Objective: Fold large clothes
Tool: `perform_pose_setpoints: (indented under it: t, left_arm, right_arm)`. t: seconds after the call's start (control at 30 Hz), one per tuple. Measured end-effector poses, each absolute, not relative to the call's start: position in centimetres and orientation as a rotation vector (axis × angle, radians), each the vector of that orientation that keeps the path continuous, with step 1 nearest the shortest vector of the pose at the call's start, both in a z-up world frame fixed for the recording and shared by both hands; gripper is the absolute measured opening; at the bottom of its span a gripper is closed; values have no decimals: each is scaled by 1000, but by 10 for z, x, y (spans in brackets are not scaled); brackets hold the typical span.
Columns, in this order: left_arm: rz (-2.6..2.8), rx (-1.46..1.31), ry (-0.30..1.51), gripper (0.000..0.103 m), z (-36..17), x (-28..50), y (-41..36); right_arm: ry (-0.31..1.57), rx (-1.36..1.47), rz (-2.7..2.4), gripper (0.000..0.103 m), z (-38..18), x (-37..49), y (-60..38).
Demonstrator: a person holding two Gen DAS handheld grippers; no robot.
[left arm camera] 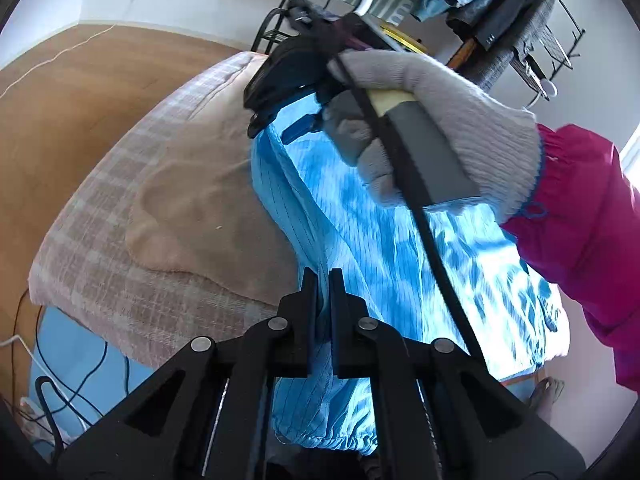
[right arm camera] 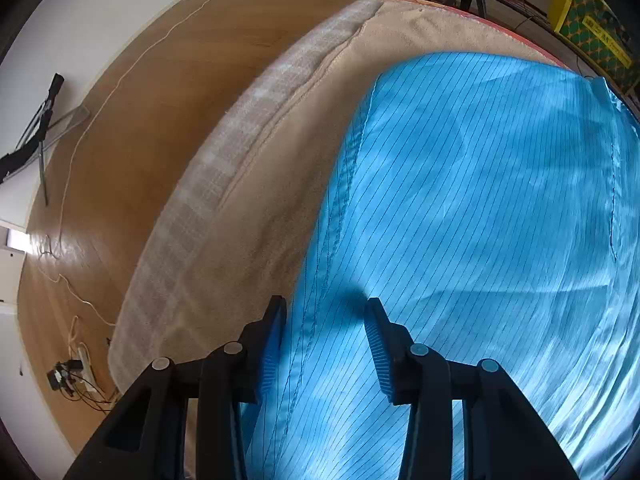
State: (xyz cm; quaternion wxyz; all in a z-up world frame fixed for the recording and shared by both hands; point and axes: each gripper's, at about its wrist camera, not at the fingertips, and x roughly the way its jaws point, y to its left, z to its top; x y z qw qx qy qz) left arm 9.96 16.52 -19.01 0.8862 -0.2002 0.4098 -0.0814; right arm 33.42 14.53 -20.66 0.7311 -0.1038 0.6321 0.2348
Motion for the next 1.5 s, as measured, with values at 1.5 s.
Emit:
perform_pose_setpoints:
  t: [1.5]
  left_arm:
    - [-595, 38, 954, 0, -182, 97, -75]
  right_arm:
    - [1167, 855, 465, 0, -241, 306, -236]
